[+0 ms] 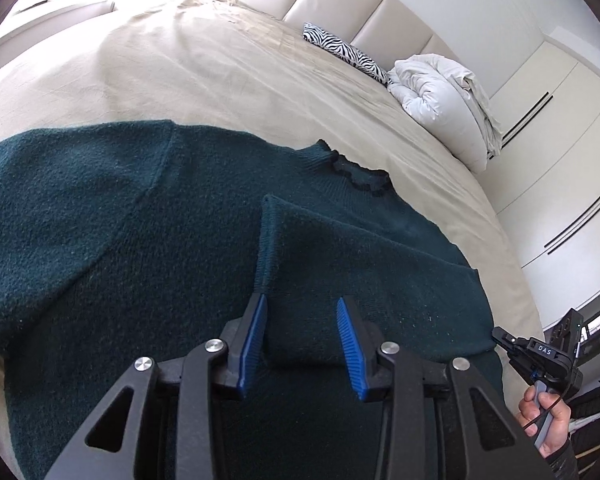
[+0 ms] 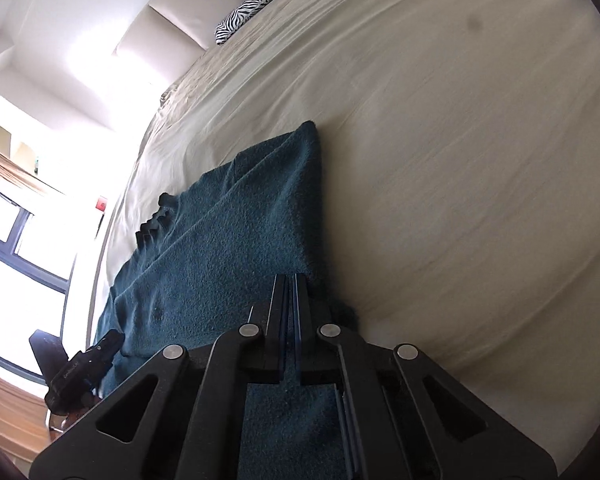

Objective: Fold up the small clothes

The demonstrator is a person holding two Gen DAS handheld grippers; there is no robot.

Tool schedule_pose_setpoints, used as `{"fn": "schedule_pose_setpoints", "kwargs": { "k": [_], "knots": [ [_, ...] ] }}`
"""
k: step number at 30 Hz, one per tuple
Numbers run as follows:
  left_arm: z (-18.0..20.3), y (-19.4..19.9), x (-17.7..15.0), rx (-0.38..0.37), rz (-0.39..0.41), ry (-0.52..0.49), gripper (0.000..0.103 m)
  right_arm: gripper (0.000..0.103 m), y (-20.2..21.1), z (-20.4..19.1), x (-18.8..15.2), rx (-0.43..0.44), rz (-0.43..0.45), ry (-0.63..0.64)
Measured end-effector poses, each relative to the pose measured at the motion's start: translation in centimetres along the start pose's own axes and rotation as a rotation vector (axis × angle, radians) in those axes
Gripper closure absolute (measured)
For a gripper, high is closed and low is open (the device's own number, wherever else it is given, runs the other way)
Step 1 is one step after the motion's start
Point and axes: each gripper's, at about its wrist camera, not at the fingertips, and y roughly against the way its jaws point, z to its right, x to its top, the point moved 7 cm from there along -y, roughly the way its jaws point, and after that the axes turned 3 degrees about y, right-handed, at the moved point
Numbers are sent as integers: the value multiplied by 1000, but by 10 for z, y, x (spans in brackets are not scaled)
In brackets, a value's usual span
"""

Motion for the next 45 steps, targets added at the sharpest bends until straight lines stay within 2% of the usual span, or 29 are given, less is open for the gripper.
{"fn": "schedule_pose_setpoints", "kwargs": {
  "k": [1, 2, 5, 8, 10, 11, 12, 13, 15, 17, 19, 21, 24, 25, 26, 28, 30, 32, 37, 41, 44, 45],
  "knots": [
    [-1, 2, 0, -13, -1, 17, 63, 103, 5, 1, 1, -30, 8, -11],
    [-1, 4, 1, -26, 6, 29, 63, 92, 11, 0, 2, -44, 13, -29],
    [6, 12, 3, -34, 45, 9, 63, 92, 25, -31, 5, 40, 35, 24],
    [8, 5, 1, -25, 25, -8, 59, 92, 16, -60, 1, 76, 11, 94],
    [3, -1, -2, -18, 6, -6, 59, 91, -6, -60, -7, 46, -42, 93],
    [0, 0, -2, -31, 7, 6, 59, 91, -19, -51, -13, -8, -84, 90],
    [-2, 4, -3, -43, 2, 20, 59, 94, -25, -41, -16, 9, -86, 76],
    [-4, 9, -3, -48, 3, 28, 59, 98, -22, -34, -17, 55, -54, 43],
    [-9, 29, -1, -55, 36, 38, 58, 97, -7, -26, -17, 45, -21, 1],
    [-22, 53, -1, -74, 74, 68, 43, 92, 14, -31, -17, -22, 42, 50],
    [-46, 84, -3, -73, 128, 131, 37, 91, 34, -47, -19, -66, 90, 121],
    [-81, 118, -6, -65, 188, 214, 36, 91, 54, -73, -21, -87, 149, 201],
    [-147, 169, -13, -40, 275, 380, 36, 77, 77, -119, -26, -122, 238, 304],
    [-171, 187, -16, -33, 310, 442, 36, 59, 84, -133, -29, -114, 264, 322],
    [-196, 203, -21, -11, 342, 506, 36, 34, 90, -147, -32, -99, 296, 331],
    [-243, 233, -31, 16, 402, 639, 35, 16, 103, -176, -37, -54, 382, 335],
    [-282, 255, -43, -2, 451, 784, 35, 14, 107, -201, -43, -6, 400, 339],
    [-307, 267, -48, -73, 501, 875, 35, 14, 102, -224, -50, 43, 361, 328],
    [-331, 267, -40, -99, 539, 940, 36, 14, 86, -258, -74, 114, 256, 327],
    [-350, 263, -39, -149, 582, 1057, 48, 16, 84, -261, -86, 136, 224, 302],
    [-356, 265, -53, -133, 589, 1177, 60, 18, 85, -253, -89, 127, 217, 285],
    [-356, 271, -62, -132, 600, 1221, 60, 18, 85, -249, -90, 125, 211, 274]
  ]
}}
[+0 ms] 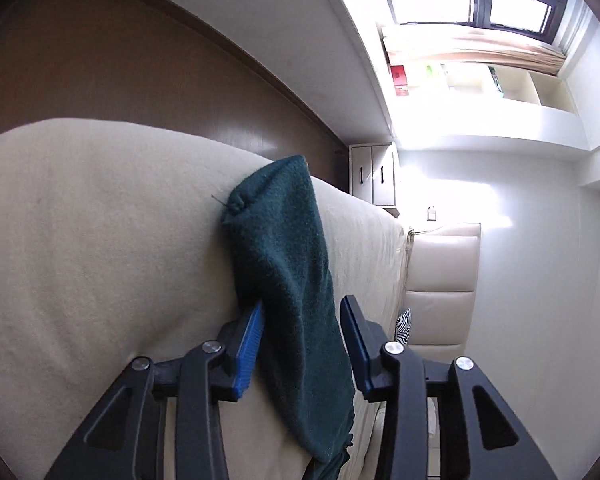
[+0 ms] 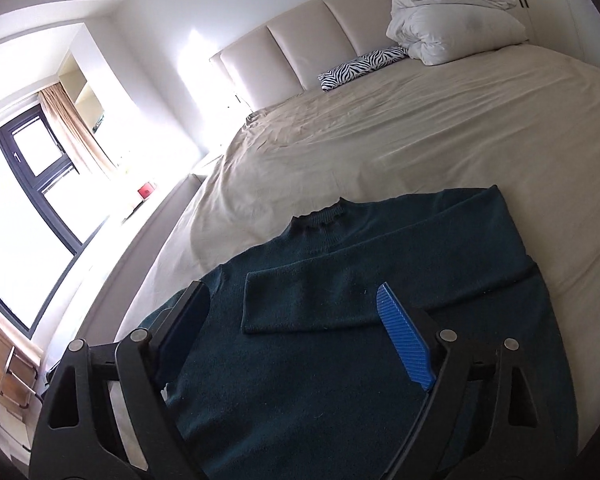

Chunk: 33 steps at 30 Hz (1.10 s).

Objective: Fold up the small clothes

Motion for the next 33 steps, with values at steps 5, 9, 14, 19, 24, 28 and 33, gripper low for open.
{"fn": "schedule_pose_setpoints", "kwargs": {
  "k": [5, 9, 14, 19, 24, 28, 33],
  "knots": [
    [-2, 17, -9, 31, 55, -34, 41, 18, -3, 15, -7, 3, -17, -48],
    [-6, 2, 5, 9, 63, 3, 41, 18, -5, 16, -13, 5, -27, -50],
    [-15, -33, 25, 8, 14, 83, 95, 18, -2, 21, -18, 8, -26, -48],
    [23, -24, 1, 23, 30, -119, 95, 22, -1, 32, -20, 7, -31, -60],
    [101, -50, -100, 46, -86, -575, 95, 30, -9, 45, -28, 20, -72, -96],
    [139, -80, -251, 101, -187, -1163, 94, 30, -15, 63, -31, 35, -95, -158],
    [92, -107, -419, 134, -295, -1667, 94, 30, -30, 90, -41, 47, -146, -240]
  ]
}}
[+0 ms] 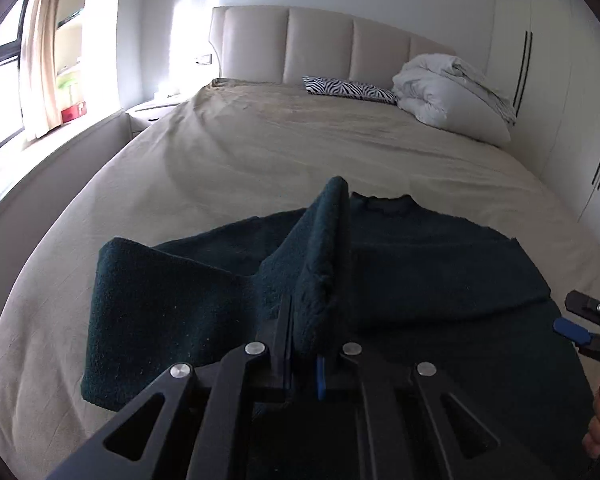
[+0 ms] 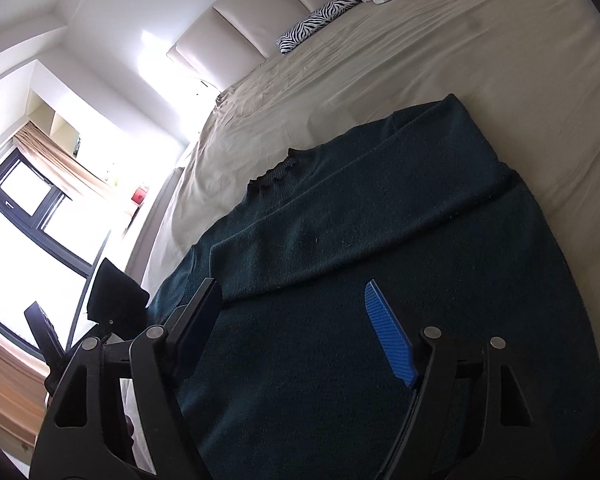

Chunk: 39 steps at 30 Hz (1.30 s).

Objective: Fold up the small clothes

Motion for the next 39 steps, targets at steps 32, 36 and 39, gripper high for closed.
{"fn": "schedule_pose_setpoints", "kwargs": {
  "k": [32, 36, 39],
  "knots": [
    [-43, 28, -56, -148, -39, 180, 34, 96, -159, -123, -23, 161, -431, 175],
    [-74, 46, -45, -172, 0, 267, 34, 96, -138, -114, 12, 131, -368, 207],
    [-104, 45, -39, -151, 3, 335, 34, 96, -124, -91, 37, 99, -341, 197]
  ]
}}
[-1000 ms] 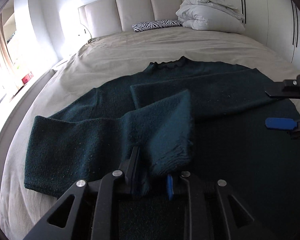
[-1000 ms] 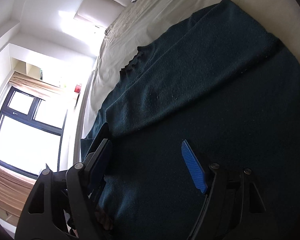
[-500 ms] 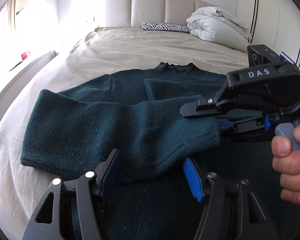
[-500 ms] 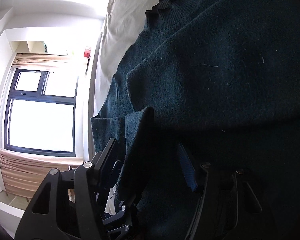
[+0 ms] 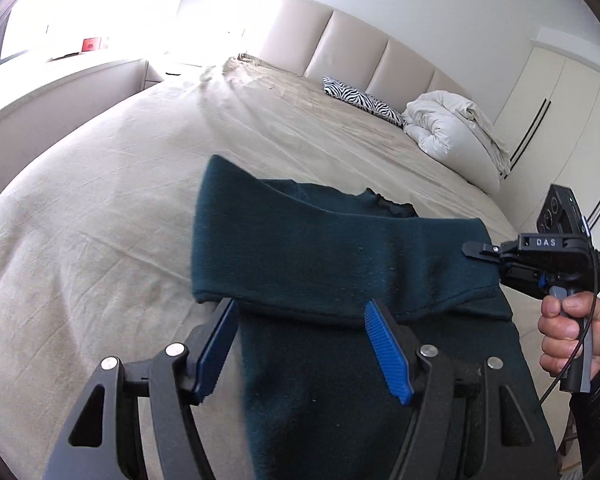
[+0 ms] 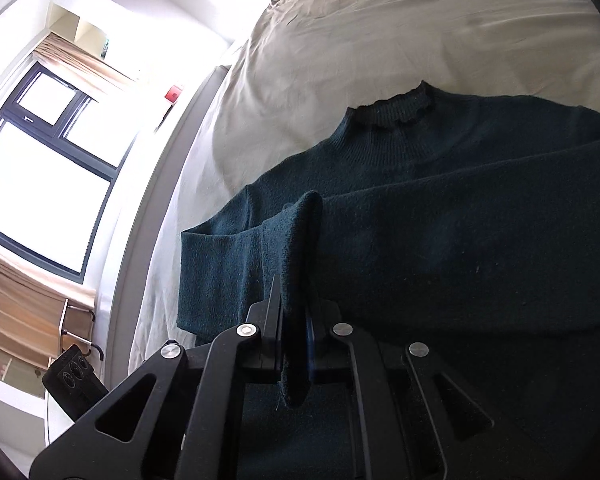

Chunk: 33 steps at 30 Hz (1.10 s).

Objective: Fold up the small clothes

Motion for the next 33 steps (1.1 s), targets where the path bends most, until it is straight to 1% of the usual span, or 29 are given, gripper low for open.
{"fn": "schedule_pose_setpoints", "kwargs": {
  "k": [3, 5, 7, 9, 12, 14, 16, 17, 18, 22, 24, 25, 26, 27, 29, 33],
  "knots": [
    [-24, -4, 19, 12, 2, 54, 36, 96, 16, 30, 9, -50, 4, -13],
    [-34, -9, 33, 29, 5, 63, 36, 96, 26, 55, 16, -95, 4, -30],
    [-40, -17, 48, 36, 4, 66, 36, 96, 29, 78, 21, -110, 11, -67],
    [-43, -32, 61, 40, -25, 68, 36, 96, 29, 93, 23, -117, 13, -88],
    [-51, -57, 75, 40, -66, 92, 36, 96, 26, 105, 19, -119, 1, -94],
    [-57, -75, 80, 47, -105, 116, 43, 96, 24, 111, 12, -120, -14, -96],
    [-61, -93, 82, 44, -146, 129, 44, 96, 22, 118, 10, -115, -15, -113],
    [-62, -103, 84, 52, -168, 139, 50, 96, 20, 122, 11, -105, -12, -123],
    [-62, -111, 85, 51, -182, 145, 51, 96, 18, 125, 11, -101, -11, -131],
    [-54, -124, 91, 48, -193, 114, 51, 96, 8, 124, 11, -113, -7, -117],
    [-54, -133, 92, 56, -202, 113, 60, 96, 6, 123, 13, -115, -9, -113],
    [-55, -137, 93, 64, -201, 111, 71, 96, 5, 123, 13, -117, -9, -110],
    [-58, -139, 93, 74, -200, 111, 83, 96, -5, 120, 13, -124, -8, -107],
    [-61, -140, 93, 77, -196, 122, 85, 96, -5, 119, 13, -128, -7, -101],
    [-65, -139, 91, 58, -188, 141, 86, 96, -9, 118, 14, -146, -7, -89],
    [-64, -138, 90, 72, -176, 106, 87, 96, -8, 125, 16, -163, 2, -102]
  ]
}}
